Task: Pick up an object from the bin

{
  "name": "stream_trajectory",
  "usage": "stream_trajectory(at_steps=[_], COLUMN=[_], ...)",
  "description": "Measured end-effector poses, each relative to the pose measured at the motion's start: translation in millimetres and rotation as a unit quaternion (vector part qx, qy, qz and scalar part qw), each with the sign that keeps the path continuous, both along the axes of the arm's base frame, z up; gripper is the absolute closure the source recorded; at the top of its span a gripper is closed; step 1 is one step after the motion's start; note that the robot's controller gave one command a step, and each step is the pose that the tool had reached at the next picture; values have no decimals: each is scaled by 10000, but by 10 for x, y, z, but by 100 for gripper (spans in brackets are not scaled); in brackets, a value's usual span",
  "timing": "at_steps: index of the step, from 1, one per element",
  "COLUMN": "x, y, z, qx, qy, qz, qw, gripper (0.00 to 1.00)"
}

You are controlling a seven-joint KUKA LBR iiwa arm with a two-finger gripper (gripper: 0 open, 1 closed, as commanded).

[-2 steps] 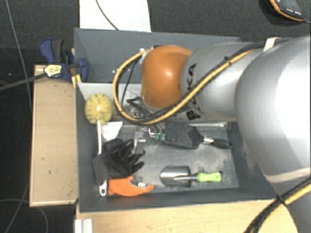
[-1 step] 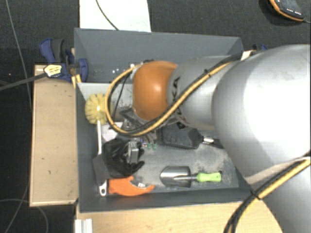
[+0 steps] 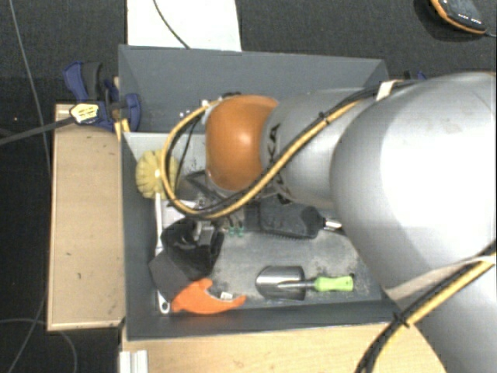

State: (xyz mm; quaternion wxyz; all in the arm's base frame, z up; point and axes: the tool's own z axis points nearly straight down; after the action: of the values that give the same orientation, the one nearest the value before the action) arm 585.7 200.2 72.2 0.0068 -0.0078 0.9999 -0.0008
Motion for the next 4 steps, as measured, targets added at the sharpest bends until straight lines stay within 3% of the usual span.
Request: stream_trajectory(at_steps=[1, 2, 3, 4], x=[0, -83, -101, -5], y=[0, 100, 30, 298], z=[0, 1117, 1467, 853], qx=[1, 13, 16, 23], qy=[1, 14, -22, 17], qz=[-5, 7, 4, -123], qw=[10000, 10000, 10000, 9999], gripper=[100, 100, 100, 100])
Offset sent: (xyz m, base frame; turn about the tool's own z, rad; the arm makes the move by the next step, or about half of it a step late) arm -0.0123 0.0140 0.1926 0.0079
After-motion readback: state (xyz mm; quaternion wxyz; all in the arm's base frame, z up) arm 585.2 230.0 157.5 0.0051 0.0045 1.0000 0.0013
